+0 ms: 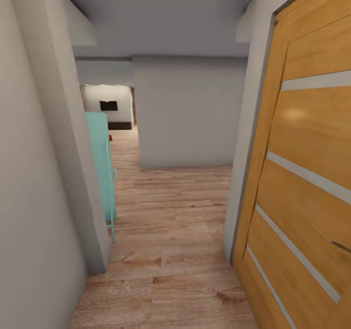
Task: Move the two storage containers from the living room to the garage. In the garage, place one container on the floor and stack the other container on top of it (either order is fine).
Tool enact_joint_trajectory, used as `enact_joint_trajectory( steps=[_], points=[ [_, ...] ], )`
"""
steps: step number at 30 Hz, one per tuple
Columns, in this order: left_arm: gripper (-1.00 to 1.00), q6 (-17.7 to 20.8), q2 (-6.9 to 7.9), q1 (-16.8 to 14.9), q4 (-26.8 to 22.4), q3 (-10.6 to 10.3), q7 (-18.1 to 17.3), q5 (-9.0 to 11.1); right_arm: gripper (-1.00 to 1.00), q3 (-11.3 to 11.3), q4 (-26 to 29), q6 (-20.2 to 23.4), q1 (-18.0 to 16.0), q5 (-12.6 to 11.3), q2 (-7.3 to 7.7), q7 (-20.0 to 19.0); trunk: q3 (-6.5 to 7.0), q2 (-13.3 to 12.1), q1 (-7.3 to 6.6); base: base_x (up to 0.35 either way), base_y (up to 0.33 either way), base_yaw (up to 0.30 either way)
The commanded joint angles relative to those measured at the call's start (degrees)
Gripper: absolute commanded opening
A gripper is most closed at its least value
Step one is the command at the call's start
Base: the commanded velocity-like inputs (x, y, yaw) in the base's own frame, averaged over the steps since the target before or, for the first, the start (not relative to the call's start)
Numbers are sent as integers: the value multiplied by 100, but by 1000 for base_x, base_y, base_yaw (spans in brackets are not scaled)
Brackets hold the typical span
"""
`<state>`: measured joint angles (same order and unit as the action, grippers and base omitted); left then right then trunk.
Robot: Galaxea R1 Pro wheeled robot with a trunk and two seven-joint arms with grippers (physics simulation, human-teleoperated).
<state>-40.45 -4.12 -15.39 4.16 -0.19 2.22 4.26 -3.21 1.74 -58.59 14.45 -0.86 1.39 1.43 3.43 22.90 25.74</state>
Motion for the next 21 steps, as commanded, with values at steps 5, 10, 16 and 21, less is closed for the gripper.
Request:
enact_joint_trajectory(
  steps=[5,10,16,21],
  points=[
    [100,-33,-2,-8,23,-7,-9,31,100,-31,10,-3,5,-11,1,15,0,2,5,101,-41,0],
    [100,-31,-2,-8,23,-7,-5,31,100,-31,10,-3,5,-11,1,15,0,2,5,27,-5,0],
    [100,-25,-2,-8,23,-7,1,31,100,-31,10,-3,5,-11,0,15,0,2,5,242,-1,0],
    [100,-27,-2,-8,23,-7,2,31,100,-31,10,-3,5,-11,1,15,0,2,5,320,0,0]
  ],
)
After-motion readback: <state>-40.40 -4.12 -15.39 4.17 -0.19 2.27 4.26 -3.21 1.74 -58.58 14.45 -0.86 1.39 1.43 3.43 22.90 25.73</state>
